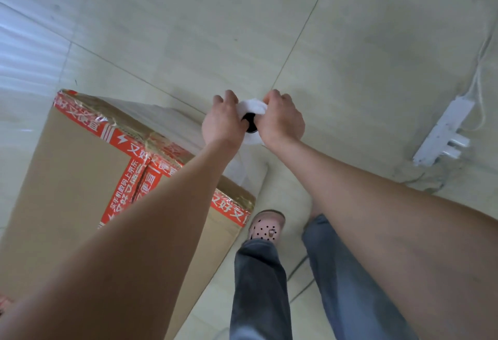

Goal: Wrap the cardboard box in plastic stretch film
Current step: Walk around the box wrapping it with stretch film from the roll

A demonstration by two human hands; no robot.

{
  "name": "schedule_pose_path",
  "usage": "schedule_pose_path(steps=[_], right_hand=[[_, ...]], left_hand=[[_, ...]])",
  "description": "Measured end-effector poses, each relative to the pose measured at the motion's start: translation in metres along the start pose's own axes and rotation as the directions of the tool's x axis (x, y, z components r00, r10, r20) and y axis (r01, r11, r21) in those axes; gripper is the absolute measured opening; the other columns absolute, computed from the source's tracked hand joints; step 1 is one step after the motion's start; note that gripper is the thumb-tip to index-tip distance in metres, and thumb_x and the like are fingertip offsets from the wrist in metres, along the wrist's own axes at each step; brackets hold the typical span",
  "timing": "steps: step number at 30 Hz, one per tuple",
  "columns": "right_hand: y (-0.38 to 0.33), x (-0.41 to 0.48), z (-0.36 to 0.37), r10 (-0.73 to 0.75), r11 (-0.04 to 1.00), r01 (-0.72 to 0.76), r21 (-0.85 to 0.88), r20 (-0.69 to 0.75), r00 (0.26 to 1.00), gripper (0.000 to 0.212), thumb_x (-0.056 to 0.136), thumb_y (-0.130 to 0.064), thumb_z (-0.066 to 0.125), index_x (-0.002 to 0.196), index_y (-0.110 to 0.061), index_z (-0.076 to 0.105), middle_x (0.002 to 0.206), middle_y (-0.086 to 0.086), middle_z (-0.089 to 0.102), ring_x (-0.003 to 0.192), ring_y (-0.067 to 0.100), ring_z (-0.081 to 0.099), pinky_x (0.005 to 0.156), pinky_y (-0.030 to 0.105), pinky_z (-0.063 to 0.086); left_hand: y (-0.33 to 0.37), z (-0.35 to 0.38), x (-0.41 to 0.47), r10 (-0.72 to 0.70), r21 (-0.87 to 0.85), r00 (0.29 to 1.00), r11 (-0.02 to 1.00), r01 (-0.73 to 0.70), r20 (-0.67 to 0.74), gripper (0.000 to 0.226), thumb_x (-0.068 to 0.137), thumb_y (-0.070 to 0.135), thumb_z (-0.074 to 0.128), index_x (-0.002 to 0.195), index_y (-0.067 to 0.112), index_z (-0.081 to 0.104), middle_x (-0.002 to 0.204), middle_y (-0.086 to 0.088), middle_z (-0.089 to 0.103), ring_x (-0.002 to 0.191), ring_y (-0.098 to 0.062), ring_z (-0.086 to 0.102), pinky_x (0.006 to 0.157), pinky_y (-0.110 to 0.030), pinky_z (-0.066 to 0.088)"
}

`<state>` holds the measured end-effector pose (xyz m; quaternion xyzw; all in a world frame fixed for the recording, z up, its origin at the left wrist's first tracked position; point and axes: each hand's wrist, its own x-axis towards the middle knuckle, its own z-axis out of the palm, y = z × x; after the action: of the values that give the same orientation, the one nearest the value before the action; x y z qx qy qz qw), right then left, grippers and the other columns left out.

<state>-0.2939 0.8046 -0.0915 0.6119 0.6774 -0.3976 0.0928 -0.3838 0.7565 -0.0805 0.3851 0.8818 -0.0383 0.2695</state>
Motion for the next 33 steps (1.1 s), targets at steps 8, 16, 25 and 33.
schedule_pose_path(steps=[8, 16, 25, 33], right_hand=[[-0.004, 0.009, -0.019, -0.253, 0.947, 0.269, -0.178, 0.106, 0.962, 0.019, 0.090, -0.021, 0.045, 0.106, -0.021, 0.055, 0.105, 0.001, 0.055, 0.090, 0.027, 0.056, 0.064, 0.032, 0.030], [-0.017, 0.022, -0.018, -0.179, 0.957, 0.201, -0.208, 0.122, 0.976, 0.029, 0.089, -0.023, 0.055, 0.116, -0.015, 0.047, 0.116, 0.009, 0.053, 0.102, 0.034, 0.058, 0.069, 0.033, 0.036], [-0.047, 0.043, -0.018, -0.317, 0.876, 0.342, -0.340, 0.129, 0.940, 0.032, 0.087, -0.017, 0.055, 0.118, -0.018, 0.050, 0.117, 0.006, 0.053, 0.096, 0.031, 0.058, 0.064, 0.032, 0.036], [-0.093, 0.059, -0.008, -0.444, 0.773, 0.481, -0.415, 0.189, 0.876, 0.035, 0.087, -0.010, 0.054, 0.118, -0.026, 0.049, 0.121, -0.003, 0.050, 0.111, 0.022, 0.046, 0.063, 0.032, 0.034]], left_hand=[[0.012, -0.006, 0.016, 0.118, 0.113, 0.993, 0.986, -0.119, 0.018, 0.021, 0.086, 0.012, 0.051, 0.107, 0.010, 0.054, 0.106, -0.010, 0.053, 0.093, -0.033, 0.056, 0.062, -0.035, 0.037], [0.004, -0.005, 0.021, -0.207, -0.137, 0.978, 0.968, 0.210, 0.034, 0.028, 0.085, 0.017, 0.060, 0.109, 0.007, 0.049, 0.113, -0.014, 0.054, 0.100, -0.036, 0.057, 0.067, -0.035, 0.037], [-0.005, -0.022, 0.049, 0.063, 0.002, 0.998, 0.998, -0.063, -0.015, 0.028, 0.087, 0.014, 0.053, 0.114, 0.010, 0.050, 0.112, -0.009, 0.049, 0.098, -0.029, 0.053, 0.060, -0.035, 0.036], [-0.030, -0.035, 0.064, -0.286, -0.305, 0.958, 0.912, 0.273, 0.001, 0.027, 0.081, 0.021, 0.060, 0.103, 0.008, 0.053, 0.104, -0.009, 0.058, 0.092, -0.030, 0.057, 0.069, -0.032, 0.039]])
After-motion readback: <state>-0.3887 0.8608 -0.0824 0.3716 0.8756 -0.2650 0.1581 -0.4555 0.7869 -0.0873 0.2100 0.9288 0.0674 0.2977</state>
